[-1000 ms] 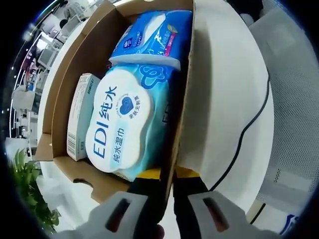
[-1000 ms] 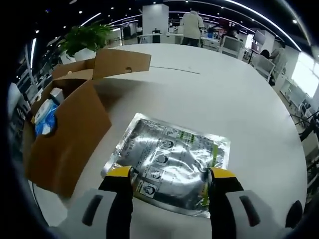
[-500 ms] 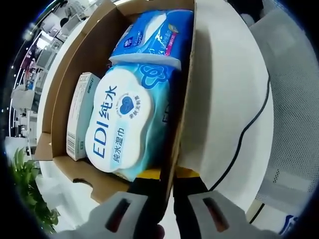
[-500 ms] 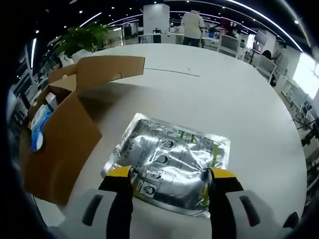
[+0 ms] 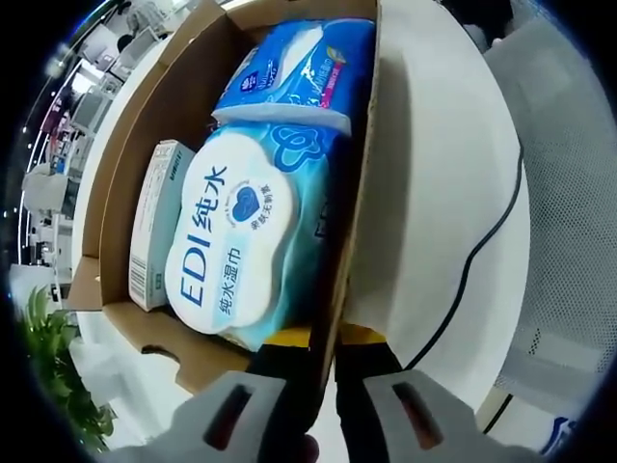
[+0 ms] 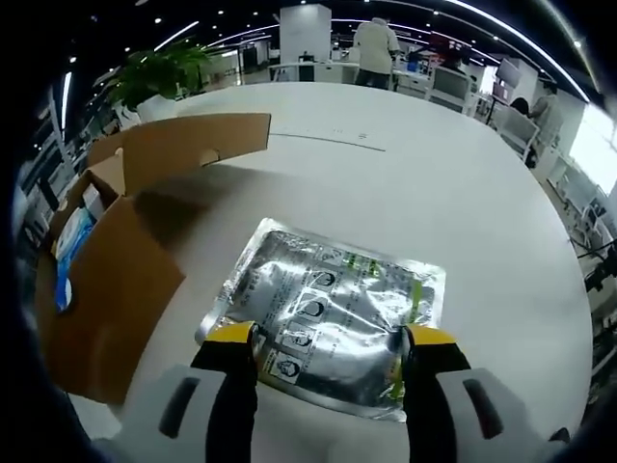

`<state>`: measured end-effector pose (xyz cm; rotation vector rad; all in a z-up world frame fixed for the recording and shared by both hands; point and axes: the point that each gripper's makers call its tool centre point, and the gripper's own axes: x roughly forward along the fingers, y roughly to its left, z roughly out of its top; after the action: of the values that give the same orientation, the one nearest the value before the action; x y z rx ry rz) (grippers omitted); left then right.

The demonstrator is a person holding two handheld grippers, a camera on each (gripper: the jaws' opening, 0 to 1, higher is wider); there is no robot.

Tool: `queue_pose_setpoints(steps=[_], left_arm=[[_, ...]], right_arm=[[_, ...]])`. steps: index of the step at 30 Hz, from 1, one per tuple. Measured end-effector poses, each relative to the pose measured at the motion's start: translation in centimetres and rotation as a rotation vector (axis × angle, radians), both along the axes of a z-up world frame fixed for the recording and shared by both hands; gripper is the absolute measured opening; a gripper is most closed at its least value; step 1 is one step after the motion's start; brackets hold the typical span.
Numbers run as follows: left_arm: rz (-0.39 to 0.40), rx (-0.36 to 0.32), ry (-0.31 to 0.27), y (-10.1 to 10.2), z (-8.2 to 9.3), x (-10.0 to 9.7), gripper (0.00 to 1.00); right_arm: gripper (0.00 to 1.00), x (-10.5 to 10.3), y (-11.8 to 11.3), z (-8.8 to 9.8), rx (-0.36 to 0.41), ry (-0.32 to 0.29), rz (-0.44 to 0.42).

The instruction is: Operate the shoe box by opening the lid, removing the specified soft item, and placing it in the target area until the item is outside and the box remains undamaged.

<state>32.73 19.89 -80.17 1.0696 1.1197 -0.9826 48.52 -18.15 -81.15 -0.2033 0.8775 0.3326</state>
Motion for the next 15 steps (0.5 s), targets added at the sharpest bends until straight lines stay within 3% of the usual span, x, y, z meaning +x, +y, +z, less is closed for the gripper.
queue_pose_setpoints(steps=[15], left_arm=[[0.01, 0.004, 0.001, 0.06, 0.02, -0.06, 0.05]], right_arm=[[0.59, -0.42, 0.22, 0.32, 0.005, 0.006, 0.004]])
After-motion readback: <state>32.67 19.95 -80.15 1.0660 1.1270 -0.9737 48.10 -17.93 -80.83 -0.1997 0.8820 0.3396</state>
